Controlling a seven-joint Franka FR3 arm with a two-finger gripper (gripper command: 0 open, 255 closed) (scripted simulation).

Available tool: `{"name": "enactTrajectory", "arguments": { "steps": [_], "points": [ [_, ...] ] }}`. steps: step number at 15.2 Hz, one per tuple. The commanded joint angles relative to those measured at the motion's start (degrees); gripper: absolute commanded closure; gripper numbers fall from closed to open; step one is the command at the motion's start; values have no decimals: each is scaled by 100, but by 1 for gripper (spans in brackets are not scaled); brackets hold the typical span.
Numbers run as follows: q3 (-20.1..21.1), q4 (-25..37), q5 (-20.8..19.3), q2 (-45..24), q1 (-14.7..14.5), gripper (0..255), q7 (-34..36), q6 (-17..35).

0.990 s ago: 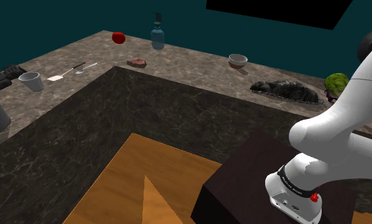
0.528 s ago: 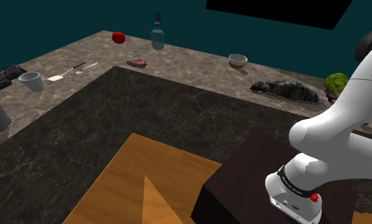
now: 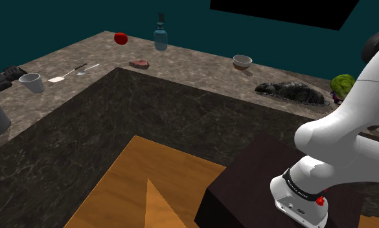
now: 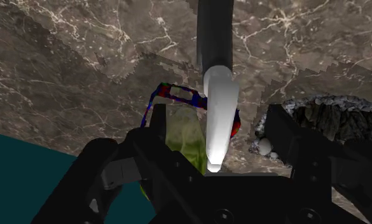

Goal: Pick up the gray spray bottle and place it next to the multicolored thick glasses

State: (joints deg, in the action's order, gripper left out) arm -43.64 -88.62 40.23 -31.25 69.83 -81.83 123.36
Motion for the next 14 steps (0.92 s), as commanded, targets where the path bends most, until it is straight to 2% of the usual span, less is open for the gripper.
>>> {"name": "enactTrajectory", "arguments": {
  "steps": [1, 4, 8, 14],
  "points": [
    [0, 0, 0, 0, 0, 0, 0, 0],
    [0, 0, 0, 0, 0, 0, 0, 0],
    [-247, 11, -356, 457, -151, 0, 170, -378],
    [-247, 11, -356, 457, -151, 0, 170, -378]
  ]
}}
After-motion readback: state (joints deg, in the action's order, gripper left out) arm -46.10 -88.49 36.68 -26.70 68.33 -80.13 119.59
